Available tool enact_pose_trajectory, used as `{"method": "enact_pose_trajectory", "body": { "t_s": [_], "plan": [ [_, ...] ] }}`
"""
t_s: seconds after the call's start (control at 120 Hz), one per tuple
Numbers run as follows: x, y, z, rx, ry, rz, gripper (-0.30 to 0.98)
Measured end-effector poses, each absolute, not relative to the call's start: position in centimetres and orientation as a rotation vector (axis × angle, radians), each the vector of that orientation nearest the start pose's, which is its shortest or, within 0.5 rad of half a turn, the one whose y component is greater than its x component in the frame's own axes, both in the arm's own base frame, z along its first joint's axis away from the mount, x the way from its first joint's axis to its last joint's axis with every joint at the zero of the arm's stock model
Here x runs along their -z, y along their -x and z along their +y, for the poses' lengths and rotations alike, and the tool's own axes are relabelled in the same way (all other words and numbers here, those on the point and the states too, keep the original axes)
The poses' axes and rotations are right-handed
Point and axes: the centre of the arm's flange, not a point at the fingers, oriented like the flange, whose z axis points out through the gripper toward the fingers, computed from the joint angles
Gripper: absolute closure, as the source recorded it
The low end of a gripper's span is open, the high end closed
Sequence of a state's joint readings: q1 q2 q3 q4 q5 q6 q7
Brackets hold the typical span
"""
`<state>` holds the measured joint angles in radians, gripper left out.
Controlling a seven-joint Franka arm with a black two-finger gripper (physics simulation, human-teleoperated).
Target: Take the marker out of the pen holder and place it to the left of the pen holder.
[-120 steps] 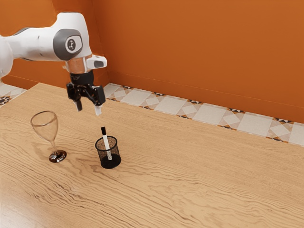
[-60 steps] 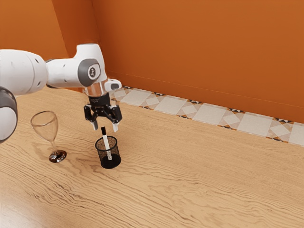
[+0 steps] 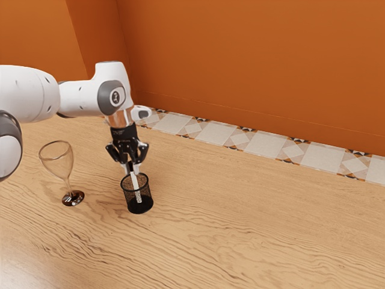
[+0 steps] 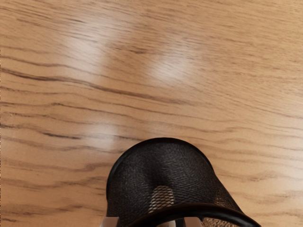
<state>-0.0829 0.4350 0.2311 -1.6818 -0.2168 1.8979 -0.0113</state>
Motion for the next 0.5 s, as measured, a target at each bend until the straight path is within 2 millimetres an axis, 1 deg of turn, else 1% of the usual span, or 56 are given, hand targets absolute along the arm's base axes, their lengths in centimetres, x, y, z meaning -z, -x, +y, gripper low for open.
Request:
{"method": "enact_pose_trajectory", "body": {
  "t_s": [0.083,0.208,0.242,0.292,0.342,0.392,0.433,0.5],
  "plan": [
    [-33.9,-63.9,6.6,-0.318,3.213,-0.397,0.68],
    [-34.2,-64.0,6.6,-0.31,3.207,-0.408,0.72],
    [-34.6,-63.9,6.5,-0.301,3.207,-0.407,0.73],
    [-35.8,-63.4,6.3,-0.283,3.211,-0.404,0.73],
    [-37.4,-62.6,5.9,-0.258,3.219,-0.399,0.74],
    [-39.3,-61.5,5.7,-0.226,3.227,-0.394,0.75],
    [-41.4,-60.5,5.7,-0.187,3.234,-0.391,0.75],
    [-44.0,-59.5,5.9,-0.13,3.239,-0.389,0.76]
  ]
}}
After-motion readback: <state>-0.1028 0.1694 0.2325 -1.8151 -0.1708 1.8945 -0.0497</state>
